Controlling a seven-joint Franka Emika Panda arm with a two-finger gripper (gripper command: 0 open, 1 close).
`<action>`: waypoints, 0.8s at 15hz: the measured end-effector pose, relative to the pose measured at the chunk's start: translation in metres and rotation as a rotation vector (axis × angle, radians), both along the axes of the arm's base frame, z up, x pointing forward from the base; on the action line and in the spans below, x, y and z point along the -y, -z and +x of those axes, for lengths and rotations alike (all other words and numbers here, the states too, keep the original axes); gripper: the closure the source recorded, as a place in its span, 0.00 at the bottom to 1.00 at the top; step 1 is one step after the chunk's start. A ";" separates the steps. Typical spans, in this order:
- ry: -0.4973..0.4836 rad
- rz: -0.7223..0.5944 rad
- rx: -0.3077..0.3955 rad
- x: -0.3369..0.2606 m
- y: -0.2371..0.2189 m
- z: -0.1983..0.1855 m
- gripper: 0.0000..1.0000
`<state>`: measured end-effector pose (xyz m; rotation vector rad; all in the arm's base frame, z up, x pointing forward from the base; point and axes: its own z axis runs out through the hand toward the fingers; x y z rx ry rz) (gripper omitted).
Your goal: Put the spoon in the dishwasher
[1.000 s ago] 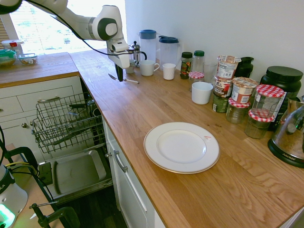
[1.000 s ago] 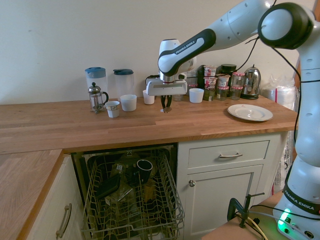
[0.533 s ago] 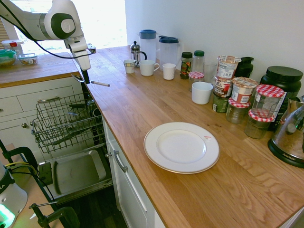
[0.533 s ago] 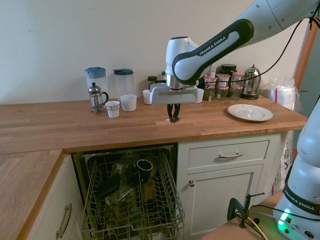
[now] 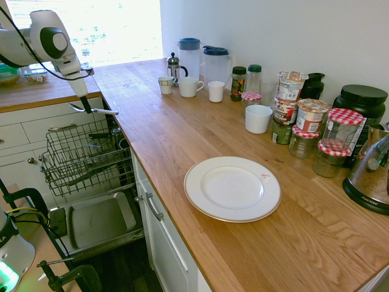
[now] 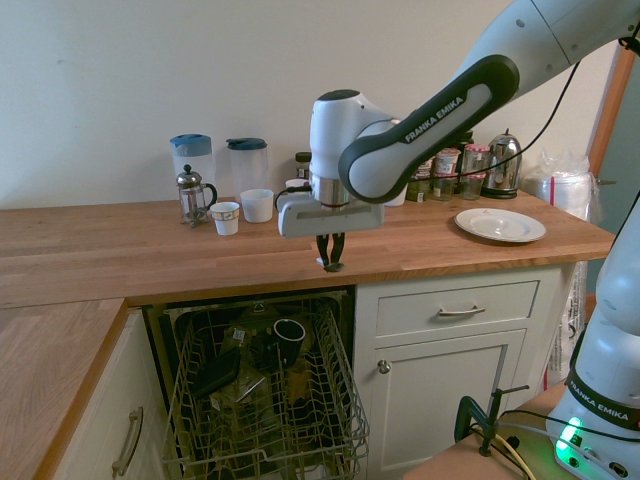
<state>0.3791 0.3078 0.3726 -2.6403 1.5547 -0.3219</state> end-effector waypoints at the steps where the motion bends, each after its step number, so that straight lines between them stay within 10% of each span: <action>1: -0.004 -0.002 0.006 -0.012 0.011 -0.016 1.00; 12: -0.027 -0.004 -0.098 -0.050 0.197 -0.048 1.00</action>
